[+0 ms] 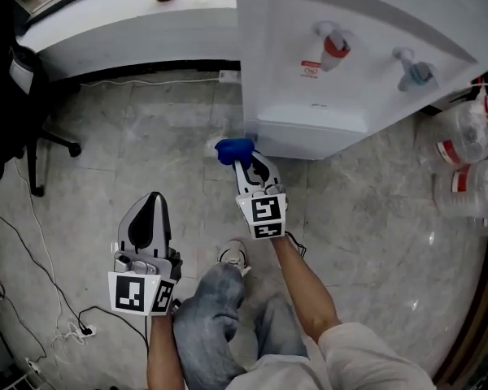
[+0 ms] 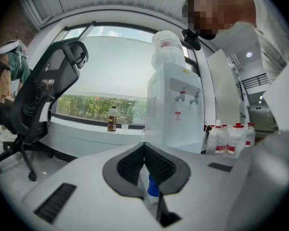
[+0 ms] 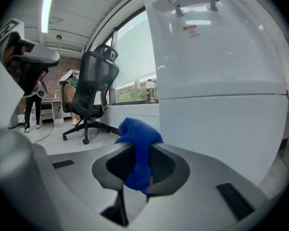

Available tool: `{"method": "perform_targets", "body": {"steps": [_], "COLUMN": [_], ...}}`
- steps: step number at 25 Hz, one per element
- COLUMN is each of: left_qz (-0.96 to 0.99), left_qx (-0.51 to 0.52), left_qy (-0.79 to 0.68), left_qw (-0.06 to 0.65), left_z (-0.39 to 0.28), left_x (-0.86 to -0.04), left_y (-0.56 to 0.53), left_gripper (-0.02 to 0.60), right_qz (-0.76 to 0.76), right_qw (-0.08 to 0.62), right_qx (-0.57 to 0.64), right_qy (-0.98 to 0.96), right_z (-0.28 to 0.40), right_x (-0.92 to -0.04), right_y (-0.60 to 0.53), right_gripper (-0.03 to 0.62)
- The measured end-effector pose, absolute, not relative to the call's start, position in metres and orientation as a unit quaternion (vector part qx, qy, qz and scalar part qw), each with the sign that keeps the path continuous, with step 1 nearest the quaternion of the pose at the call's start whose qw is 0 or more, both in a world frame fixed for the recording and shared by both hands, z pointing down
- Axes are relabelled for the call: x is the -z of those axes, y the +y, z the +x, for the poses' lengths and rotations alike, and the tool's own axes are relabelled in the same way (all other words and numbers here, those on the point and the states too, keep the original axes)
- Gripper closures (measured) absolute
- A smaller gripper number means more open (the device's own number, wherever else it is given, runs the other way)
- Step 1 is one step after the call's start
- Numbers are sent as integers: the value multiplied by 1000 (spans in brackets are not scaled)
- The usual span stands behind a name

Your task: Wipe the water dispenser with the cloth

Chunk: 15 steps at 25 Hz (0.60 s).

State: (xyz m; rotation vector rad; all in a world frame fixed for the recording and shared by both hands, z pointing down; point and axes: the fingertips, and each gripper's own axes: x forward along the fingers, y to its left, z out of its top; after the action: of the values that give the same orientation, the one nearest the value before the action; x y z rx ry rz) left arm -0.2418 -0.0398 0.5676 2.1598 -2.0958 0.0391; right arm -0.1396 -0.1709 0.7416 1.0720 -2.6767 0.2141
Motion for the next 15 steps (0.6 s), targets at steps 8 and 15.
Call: {"method": "perform_targets", "body": {"steps": [8, 15], "left_qz": [723, 762], "left_qx": [-15, -4], "left_qy": [-687, -644], "left_qw": [67, 67], "left_z": [-244, -198], "left_x": [-576, -577], "left_y": [-52, -90], "left_gripper": [571, 571], "right_qz": [404, 491], "right_qw": [139, 147], "right_qx": [-71, -66], "right_qy": [-901, -856], "right_z": [-108, 3], "right_x": [-753, -752], "right_y": [-199, -230], "right_gripper": [514, 514]}}
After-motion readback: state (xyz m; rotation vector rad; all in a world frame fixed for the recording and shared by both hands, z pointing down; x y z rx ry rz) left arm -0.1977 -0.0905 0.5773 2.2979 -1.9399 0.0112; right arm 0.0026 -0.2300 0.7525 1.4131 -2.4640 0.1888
